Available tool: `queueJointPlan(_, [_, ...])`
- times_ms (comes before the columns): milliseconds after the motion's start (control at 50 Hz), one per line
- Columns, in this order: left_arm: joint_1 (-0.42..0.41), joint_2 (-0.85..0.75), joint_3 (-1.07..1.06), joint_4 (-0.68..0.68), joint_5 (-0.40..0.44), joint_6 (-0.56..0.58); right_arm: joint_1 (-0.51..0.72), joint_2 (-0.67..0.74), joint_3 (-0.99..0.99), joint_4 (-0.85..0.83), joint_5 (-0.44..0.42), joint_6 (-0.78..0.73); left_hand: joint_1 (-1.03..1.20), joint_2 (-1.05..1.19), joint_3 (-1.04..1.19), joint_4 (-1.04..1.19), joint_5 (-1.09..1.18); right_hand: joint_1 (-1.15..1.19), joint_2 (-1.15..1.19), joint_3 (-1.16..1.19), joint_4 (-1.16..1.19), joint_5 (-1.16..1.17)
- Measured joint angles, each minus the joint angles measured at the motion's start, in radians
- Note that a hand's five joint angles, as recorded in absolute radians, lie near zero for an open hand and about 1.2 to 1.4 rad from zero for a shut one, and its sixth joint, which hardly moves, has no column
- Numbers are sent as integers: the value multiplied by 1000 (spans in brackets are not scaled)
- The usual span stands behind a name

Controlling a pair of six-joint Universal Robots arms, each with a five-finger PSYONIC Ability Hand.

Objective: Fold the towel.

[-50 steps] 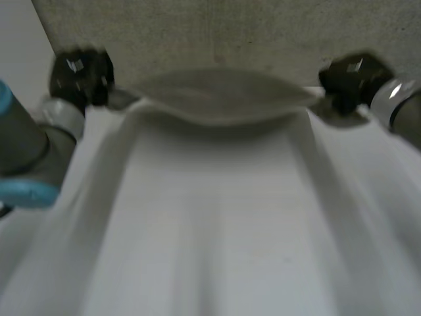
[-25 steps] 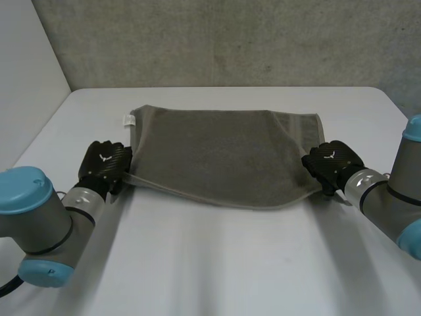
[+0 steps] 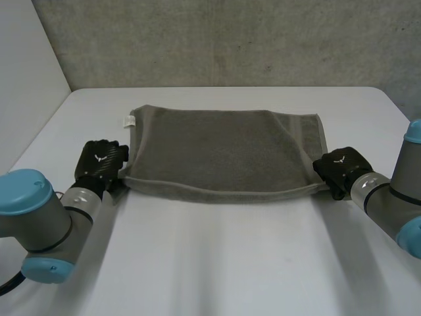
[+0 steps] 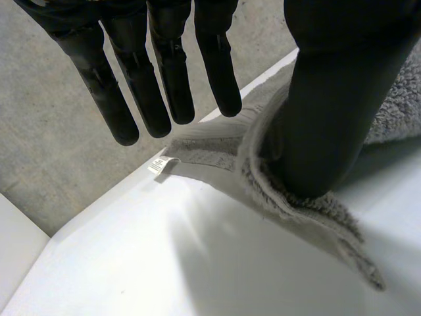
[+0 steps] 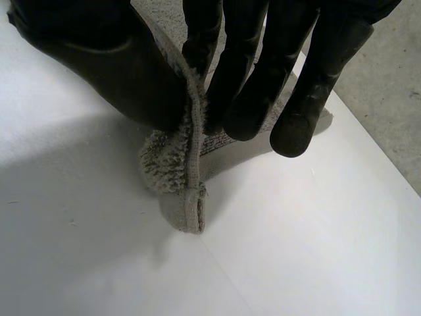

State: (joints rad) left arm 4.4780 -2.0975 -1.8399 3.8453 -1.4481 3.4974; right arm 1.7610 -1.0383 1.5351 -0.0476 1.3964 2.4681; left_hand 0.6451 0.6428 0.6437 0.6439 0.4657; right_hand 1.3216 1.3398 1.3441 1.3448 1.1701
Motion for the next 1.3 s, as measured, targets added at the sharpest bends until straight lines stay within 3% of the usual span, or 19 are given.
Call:
queueJointPlan(100, [0, -11, 5, -1, 1, 8, 0, 0, 0, 0, 0, 0, 4, 7, 6, 0, 3, 0, 0, 0, 0, 0])
queueJointPlan(140, [0, -13, 5, -4, 1, 17, -1, -1, 0, 0, 0, 0, 95, 87, 86, 86, 90, 0, 0, 0, 0, 0])
queueJointPlan(200, [1, -12, 3, -14, 10, 38, -3, -3, 0, 1, 0, 0, 383, 387, 385, 386, 388, 0, 0, 0, 0, 0])
queueJointPlan(280, [5, -7, -2, -36, 41, 54, -7, -7, 1, 1, 1, 0, 511, 536, 534, 533, 522, 0, 0, 0, 0, 0])
queueJointPlan(360, [11, -3, -7, -54, 77, 60, -9, -11, 3, 2, 1, -1, 521, 529, 528, 528, 533, 0, 0, 0, 0, 0])
queueJointPlan(540, [15, 0, -10, -66, 104, 55, -9, -13, 8, 1, 0, -1, 95, 92, 92, 90, 92, 0, 0, 0, 0, 0])
queueJointPlan(680, [16, -3, -8, -64, 104, 52, -9, -13, 6, 0, 0, -2, 41, 41, 40, 39, 40, 0, 0, 0, 0, 0])
queueJointPlan(740, [17, -6, -4, -63, 103, 52, -9, -13, 4, 0, 0, -2, 57, 61, 61, 54, 60, 0, 0, 0, 0, 0])
queueJointPlan(860, [20, -9, 5, -62, 95, 59, -16, -16, 0, 0, 6, -2, 451, 451, 449, 450, 450, 0, 0, 0, 0, 0])
queueJointPlan(920, [23, -1, 5, -62, 91, 68, -22, -21, -3, 1, 13, -4, 498, 520, 518, 519, 510, 0, 0, 0, 0, 0])
queueJointPlan(1020, [40, 64, -18, -62, 76, 141, -35, -64, -5, 12, 41, -13, 540, 566, 565, 566, 559, 0, 0, 0, 0, 1])
queueJointPlan(1120, [51, 193, -97, -63, 70, 287, -53, -147, 12, 72, 51, -53, 548, 573, 571, 572, 563, 8, 0, 5, 0, 11])
queueJointPlan(1300, [50, 482, -285, -174, 120, 513, -116, -311, 96, 413, 19, -378, 559, 574, 573, 574, 568, 8, 0, 5, 0, 22])
